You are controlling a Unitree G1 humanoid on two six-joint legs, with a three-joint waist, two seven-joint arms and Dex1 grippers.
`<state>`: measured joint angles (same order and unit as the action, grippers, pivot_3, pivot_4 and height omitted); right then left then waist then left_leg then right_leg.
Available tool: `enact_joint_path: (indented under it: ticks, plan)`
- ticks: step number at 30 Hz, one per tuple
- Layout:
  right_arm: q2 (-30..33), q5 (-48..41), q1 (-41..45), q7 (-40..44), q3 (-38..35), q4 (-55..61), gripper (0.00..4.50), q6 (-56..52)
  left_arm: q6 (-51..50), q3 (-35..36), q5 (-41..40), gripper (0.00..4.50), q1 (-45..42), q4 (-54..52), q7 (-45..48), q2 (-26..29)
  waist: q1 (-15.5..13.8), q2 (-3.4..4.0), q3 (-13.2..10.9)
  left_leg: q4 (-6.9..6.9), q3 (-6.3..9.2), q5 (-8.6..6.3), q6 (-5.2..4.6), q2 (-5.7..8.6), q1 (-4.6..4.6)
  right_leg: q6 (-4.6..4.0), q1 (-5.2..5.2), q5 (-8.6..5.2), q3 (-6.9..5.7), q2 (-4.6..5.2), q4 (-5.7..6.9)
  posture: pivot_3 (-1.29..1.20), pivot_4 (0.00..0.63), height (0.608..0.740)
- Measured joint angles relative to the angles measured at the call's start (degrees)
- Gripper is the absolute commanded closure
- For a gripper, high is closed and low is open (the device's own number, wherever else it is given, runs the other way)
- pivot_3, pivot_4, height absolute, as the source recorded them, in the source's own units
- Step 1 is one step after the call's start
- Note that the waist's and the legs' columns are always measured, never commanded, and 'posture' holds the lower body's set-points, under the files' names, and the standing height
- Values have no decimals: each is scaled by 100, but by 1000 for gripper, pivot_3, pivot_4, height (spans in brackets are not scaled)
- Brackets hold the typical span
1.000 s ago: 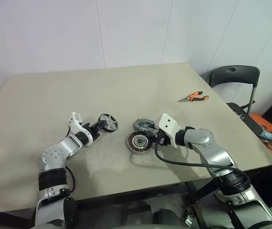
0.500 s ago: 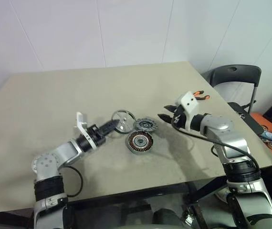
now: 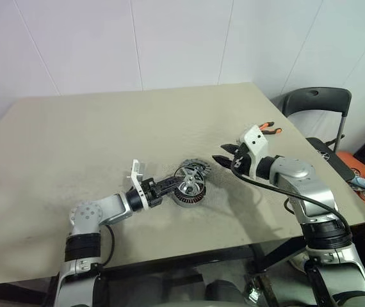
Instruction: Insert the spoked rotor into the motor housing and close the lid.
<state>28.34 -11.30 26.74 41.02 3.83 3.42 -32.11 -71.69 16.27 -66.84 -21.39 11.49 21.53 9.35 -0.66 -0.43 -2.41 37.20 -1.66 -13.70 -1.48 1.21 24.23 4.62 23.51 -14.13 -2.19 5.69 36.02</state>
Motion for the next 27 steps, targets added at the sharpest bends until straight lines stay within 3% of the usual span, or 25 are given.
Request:
enact_joint_path:
  ticks: [27]
  plan:
    - [24, 158, -121, -29, 218, 110, 2279, -8, 356, -187, 672, 4026, -72, 376, 444, -367, -4, 0, 0, 1, 0, 0, -1, 1, 0, 0, -2, 0, 0, 2, -2, 0, 0, 740]
